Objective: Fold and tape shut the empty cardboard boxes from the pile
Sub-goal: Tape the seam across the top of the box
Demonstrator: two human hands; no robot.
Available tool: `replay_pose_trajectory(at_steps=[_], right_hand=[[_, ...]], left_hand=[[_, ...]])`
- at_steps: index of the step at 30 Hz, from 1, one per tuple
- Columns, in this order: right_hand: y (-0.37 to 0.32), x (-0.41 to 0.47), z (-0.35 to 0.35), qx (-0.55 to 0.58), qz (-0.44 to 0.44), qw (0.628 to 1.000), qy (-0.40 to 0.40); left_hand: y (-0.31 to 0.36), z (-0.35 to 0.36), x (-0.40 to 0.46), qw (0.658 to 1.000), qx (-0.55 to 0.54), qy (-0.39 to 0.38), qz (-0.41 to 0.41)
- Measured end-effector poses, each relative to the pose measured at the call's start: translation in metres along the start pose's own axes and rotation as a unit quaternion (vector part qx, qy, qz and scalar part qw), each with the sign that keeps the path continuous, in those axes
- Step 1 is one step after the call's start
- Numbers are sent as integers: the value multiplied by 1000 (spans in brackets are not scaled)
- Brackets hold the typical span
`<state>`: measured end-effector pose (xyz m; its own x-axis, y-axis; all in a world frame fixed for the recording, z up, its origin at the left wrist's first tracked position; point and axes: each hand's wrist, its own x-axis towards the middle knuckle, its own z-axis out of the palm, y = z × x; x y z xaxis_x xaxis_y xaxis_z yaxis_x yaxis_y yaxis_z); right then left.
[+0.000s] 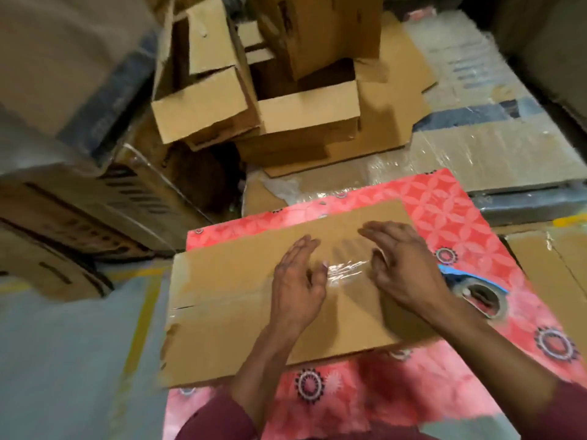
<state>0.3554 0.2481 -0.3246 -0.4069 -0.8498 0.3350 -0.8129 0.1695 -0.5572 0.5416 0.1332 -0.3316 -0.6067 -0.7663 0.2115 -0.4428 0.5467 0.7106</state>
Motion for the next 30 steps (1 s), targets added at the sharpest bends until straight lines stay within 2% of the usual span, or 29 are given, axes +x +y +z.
replay_pose_trajectory(at_steps=[4,8,9,11,13,14,16,18,19,22,24,26,27,28,30], right_hand=[[-109,0,73,17,-61,996,-59],[-185,-3,149,19,-105,989,-102],[-199,-3,164,15,-116,987,-113],[-221,-5,186,3,-137,981,-136],[-234,-6,203,-14,-147,978,-150],[-239,-7,209,-21,-145,977,-154],[-244,-10,218,-39,-140,976,-161],[-247,-14,224,-52,-129,976,-165],[-248,-16,225,-57,-126,976,-167],[-251,-20,227,-82,-129,974,-165],[-254,-19,228,-94,-121,974,-170],[-256,-18,230,-103,-118,972,-174],[-257,-18,230,-104,-118,972,-173],[-257,-18,231,-104,-118,973,-172],[-258,-19,230,-104,-116,973,-169]], left_hand=[[-58,-84,-18,993,-59,92,-40],[-123,-161,-53,970,-117,190,-98],[-137,-177,-62,955,-163,211,-129],[-162,-199,-75,900,-306,235,-202],[-185,-217,-83,839,-433,224,-243],[-194,-220,-86,823,-465,202,-255],[-206,-218,-89,791,-530,143,-271],[-208,-208,-89,749,-602,52,-271],[-204,-204,-89,742,-615,20,-266],[-218,-181,-98,769,-574,-1,-280],[-241,-162,-108,765,-568,-22,-303],[-280,-121,-133,786,-554,-22,-273],[-291,-111,-140,778,-563,-27,-276],[-287,-120,-141,790,-538,-37,-292],[-261,-157,-125,780,-523,-18,-342]])
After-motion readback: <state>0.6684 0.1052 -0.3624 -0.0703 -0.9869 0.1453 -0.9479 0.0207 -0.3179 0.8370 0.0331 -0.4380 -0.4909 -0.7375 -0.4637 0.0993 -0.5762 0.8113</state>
